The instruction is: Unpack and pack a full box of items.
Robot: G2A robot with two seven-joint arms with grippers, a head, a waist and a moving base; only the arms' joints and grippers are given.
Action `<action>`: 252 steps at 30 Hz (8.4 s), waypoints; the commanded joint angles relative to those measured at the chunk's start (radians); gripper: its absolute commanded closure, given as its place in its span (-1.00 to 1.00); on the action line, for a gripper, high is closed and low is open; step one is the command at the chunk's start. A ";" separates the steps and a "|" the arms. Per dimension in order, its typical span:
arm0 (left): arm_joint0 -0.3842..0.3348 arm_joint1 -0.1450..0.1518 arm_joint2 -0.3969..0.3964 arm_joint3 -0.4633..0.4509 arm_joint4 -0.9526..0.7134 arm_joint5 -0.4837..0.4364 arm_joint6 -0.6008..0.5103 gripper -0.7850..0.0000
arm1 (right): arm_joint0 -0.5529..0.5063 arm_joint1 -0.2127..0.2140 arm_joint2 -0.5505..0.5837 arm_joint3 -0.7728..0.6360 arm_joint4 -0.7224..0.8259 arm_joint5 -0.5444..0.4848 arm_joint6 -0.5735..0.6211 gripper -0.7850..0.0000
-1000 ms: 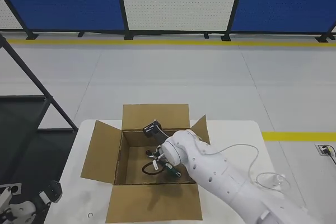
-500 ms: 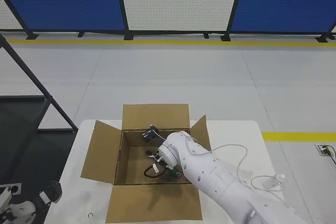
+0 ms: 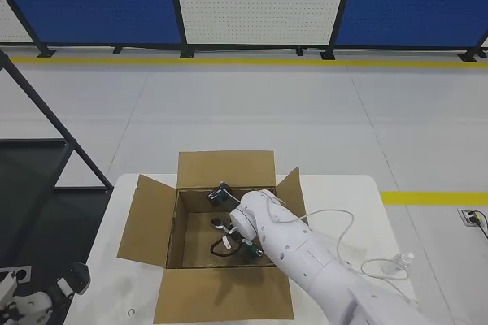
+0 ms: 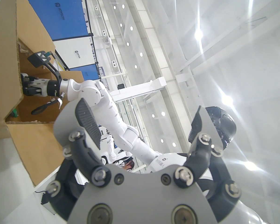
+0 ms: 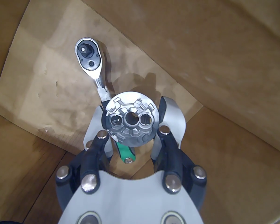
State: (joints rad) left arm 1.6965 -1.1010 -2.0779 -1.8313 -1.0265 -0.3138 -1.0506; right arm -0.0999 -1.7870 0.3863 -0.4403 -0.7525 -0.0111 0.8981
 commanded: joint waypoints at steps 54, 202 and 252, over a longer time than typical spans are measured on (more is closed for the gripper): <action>0.000 0.000 0.000 0.000 0.000 0.000 0.000 -1.00 | -0.595 0.345 0.547 -1.187 -0.439 -0.136 0.072 -1.00; 0.069 -0.027 -0.082 0.063 -0.109 -0.054 0.016 -1.00 | -1.038 0.448 0.632 -1.875 -0.697 0.117 -0.104 1.00; 0.056 -0.045 -0.067 0.029 -0.014 -0.005 0.005 -1.00 | -0.386 0.218 0.233 -0.925 -0.420 0.154 -0.075 1.00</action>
State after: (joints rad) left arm 1.7534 -1.1457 -2.1474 -1.8032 -1.0417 -0.3201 -1.0461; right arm -0.4857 -1.5690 0.6193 -1.3654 -1.1724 0.1433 0.8229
